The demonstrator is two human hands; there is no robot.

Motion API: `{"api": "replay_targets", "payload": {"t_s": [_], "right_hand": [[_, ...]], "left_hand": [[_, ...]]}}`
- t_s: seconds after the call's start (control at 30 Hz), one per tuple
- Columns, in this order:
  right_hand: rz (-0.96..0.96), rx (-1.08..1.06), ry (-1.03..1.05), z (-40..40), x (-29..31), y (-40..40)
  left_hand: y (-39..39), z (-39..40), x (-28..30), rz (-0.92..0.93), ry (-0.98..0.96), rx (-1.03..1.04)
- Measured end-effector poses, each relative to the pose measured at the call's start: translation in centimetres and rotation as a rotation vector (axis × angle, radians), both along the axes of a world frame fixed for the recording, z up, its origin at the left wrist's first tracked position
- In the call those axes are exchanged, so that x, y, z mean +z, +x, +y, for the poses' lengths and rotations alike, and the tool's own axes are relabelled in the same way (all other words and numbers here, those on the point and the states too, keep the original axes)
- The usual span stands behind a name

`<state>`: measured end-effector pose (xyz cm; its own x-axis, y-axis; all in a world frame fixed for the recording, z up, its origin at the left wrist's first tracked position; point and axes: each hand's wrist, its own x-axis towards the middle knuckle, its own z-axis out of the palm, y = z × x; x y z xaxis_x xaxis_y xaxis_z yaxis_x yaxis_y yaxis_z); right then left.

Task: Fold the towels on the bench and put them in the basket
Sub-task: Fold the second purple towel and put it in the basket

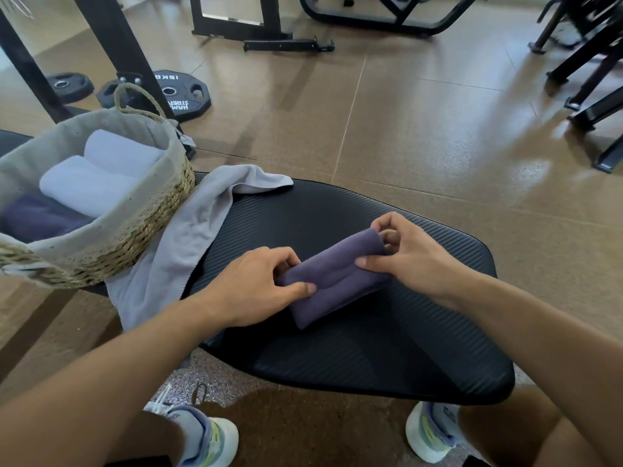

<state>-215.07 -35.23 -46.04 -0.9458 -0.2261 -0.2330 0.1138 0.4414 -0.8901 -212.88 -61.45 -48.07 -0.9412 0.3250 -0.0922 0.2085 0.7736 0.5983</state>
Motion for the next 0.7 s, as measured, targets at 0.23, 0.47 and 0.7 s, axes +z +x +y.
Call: {"api": "replay_targets", "payload": {"t_s": [0.23,0.47,0.7], "right_hand": [[0.071,0.06,-0.155,-1.8,2.9,-0.2],[0.287,0.133,-0.027,-4.3,3.4,0.3],[0.023,0.027,0.007,-6.5,2.3,0.4]], "left_hand": [[0.8,1.8,1.6,-0.075,0.245,-0.018],[0.3,2.6,3.2,-0.15,0.645,0.176],[-0.1,1.7,2.6,-0.166,0.886,0.39]]}}
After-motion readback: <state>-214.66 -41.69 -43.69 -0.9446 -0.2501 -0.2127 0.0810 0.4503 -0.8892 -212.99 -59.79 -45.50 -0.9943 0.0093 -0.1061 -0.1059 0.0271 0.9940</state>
